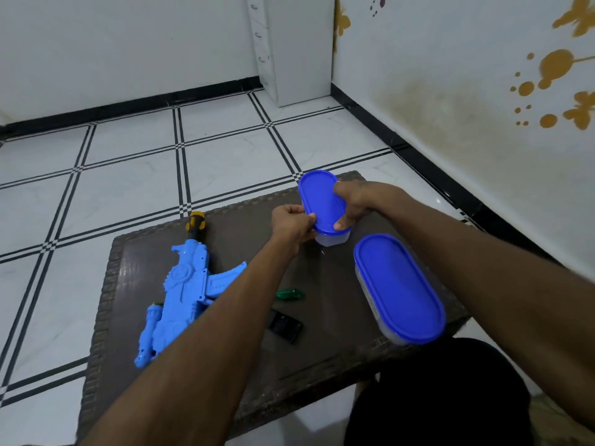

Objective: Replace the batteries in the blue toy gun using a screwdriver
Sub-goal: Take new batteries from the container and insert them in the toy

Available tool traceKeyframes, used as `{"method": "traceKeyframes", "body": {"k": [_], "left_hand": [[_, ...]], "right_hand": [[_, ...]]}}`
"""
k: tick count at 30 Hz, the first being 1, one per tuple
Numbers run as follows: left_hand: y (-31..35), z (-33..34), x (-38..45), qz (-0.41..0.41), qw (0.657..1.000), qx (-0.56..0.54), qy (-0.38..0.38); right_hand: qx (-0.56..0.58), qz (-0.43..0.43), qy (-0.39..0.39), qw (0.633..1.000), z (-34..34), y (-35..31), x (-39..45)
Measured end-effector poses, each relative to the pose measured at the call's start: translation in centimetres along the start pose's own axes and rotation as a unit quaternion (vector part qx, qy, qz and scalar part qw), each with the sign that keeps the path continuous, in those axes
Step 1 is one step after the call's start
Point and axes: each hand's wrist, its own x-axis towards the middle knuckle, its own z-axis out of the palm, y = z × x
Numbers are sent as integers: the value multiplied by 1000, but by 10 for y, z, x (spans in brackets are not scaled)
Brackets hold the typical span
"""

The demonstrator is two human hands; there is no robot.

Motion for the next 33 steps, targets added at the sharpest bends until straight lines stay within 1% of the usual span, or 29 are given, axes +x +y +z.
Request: {"method": "traceKeyframes", "body": {"k": [2, 4, 6, 9, 11, 16, 17, 20, 21, 22, 25, 26, 28, 29, 33], "left_hand": [[-4, 5, -3, 36, 999, 19, 24], [-5, 8, -5, 59, 997, 28, 31], [-5, 10, -2, 63, 997, 21, 27], [-6, 13, 13, 56, 998, 17, 10], [-3, 16, 20, 57, 998, 25, 9], [2, 21, 22, 64, 997, 38, 3], [-1, 16, 20, 72, 996, 50, 5], [-28, 3, -3, 104, 992, 69, 27], [-36, -2, -15, 116, 990, 73, 28], [-43, -6, -30, 125, 989, 76, 14], [-53, -3, -68, 140, 985, 88, -51], [-53, 1, -80, 139, 984, 88, -73], [-53, 13, -97, 118, 983, 75, -117], [-53, 19, -104, 105, 983, 70, -133], [-58, 30, -118, 120, 974, 101, -163]], "right_hand": [[28, 4, 15, 999, 0, 1, -5], [48, 2, 49, 998, 4, 1, -9], [79, 8, 74, 994, 11, 3, -7], [164, 22, 95, 982, 18, 7, -5], [180, 19, 108, 977, 16, 12, 0], [205, -26, 134, 969, 12, 24, -5], [224, -32, 153, 962, 13, 26, -9], [305, 0, 214, 928, 24, 39, -41], [310, 13, 215, 926, 27, 46, -52], [305, 20, 189, 933, 31, 51, -65], [252, 21, 52, 966, 41, 56, -94], [219, 32, 36, 974, 44, 56, -98], [147, 60, 50, 986, 48, 52, -100], [131, 72, 59, 987, 50, 49, -100], [147, 93, 56, 983, 51, 43, -99]]}}
